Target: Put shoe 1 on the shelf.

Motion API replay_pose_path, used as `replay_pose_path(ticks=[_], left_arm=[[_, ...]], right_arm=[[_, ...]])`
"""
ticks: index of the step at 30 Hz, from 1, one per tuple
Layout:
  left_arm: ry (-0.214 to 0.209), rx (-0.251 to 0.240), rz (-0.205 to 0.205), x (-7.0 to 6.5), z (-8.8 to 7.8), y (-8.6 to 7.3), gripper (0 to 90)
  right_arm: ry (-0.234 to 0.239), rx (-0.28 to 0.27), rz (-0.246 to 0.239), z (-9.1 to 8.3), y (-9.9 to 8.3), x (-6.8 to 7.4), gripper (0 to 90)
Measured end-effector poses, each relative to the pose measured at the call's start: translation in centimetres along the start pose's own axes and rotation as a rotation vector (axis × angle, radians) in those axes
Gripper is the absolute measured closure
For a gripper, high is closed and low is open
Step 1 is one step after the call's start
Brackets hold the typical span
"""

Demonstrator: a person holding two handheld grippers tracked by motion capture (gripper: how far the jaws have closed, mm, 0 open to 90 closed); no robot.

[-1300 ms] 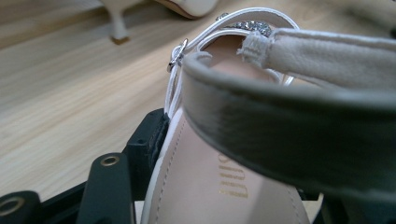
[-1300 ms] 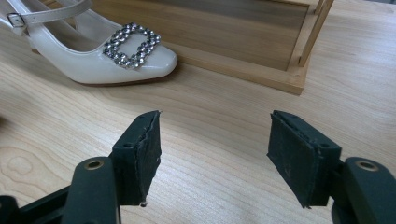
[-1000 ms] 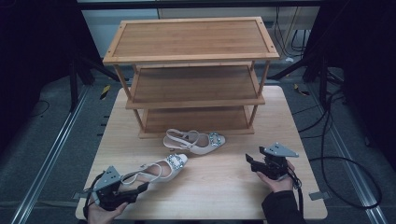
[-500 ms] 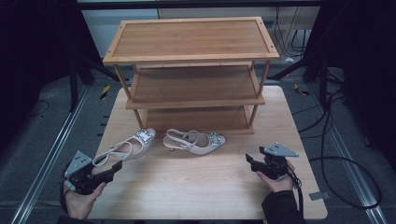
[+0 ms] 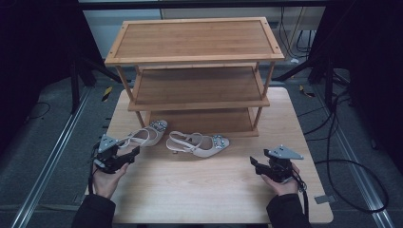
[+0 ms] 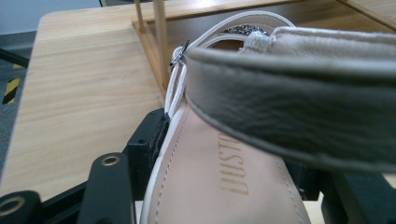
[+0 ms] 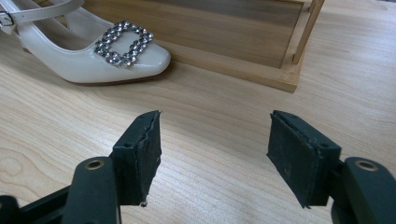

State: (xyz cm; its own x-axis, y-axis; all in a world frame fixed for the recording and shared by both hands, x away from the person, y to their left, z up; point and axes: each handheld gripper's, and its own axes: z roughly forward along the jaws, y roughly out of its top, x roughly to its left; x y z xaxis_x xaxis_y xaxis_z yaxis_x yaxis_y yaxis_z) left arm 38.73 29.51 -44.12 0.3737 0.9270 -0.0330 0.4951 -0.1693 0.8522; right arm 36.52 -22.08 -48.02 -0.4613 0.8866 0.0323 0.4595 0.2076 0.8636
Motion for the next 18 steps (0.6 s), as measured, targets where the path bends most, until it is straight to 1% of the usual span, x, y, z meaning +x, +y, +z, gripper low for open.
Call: replay_pose_path(ticks=[1,2,3,4,6,8,9,10,14,16,18], left_arm=[[0.001,0.000,-0.003,-0.1,0.5,0.2,40.0],[0.001,0.000,-0.003,-0.1,0.5,0.2,40.0],[0.005,0.000,-0.004,-0.5,1.4,0.6,40.0],[0.008,0.000,-0.001,-0.7,1.8,0.7,40.0],[0.008,-0.005,-0.008,-0.9,2.6,0.9,40.1],[0.020,0.000,-0.004,-1.1,3.4,1.0,40.1],[0.025,0.001,-0.009,-1.2,3.8,1.1,40.2],[0.026,0.003,-0.008,-1.2,4.1,1.1,40.1],[0.061,0.002,-0.018,-1.2,5.3,1.5,40.2],[0.064,-0.011,-0.030,-1.1,5.7,1.6,40.4],[0.058,-0.008,-0.040,-1.0,6.2,1.5,40.4]], right_arm=[[0.000,0.000,-0.001,0.0,0.0,0.0,34.8],[0.000,0.000,-0.001,0.0,0.0,0.0,34.8],[-0.001,0.000,-0.006,0.0,0.0,0.0,34.9],[0.000,0.001,-0.005,0.0,0.0,0.0,34.8],[0.001,0.002,-0.007,0.0,0.0,0.0,34.9],[0.002,0.006,-0.006,0.1,-0.1,0.0,34.9],[0.005,0.007,-0.005,0.1,-0.1,0.0,34.9],[0.007,0.008,-0.006,0.2,-0.1,0.1,34.9],[0.010,0.008,-0.011,0.2,-0.1,0.1,34.9],[0.012,0.010,-0.009,0.2,-0.1,0.1,34.9],[0.010,0.013,-0.011,0.3,-0.1,0.1,34.9]])
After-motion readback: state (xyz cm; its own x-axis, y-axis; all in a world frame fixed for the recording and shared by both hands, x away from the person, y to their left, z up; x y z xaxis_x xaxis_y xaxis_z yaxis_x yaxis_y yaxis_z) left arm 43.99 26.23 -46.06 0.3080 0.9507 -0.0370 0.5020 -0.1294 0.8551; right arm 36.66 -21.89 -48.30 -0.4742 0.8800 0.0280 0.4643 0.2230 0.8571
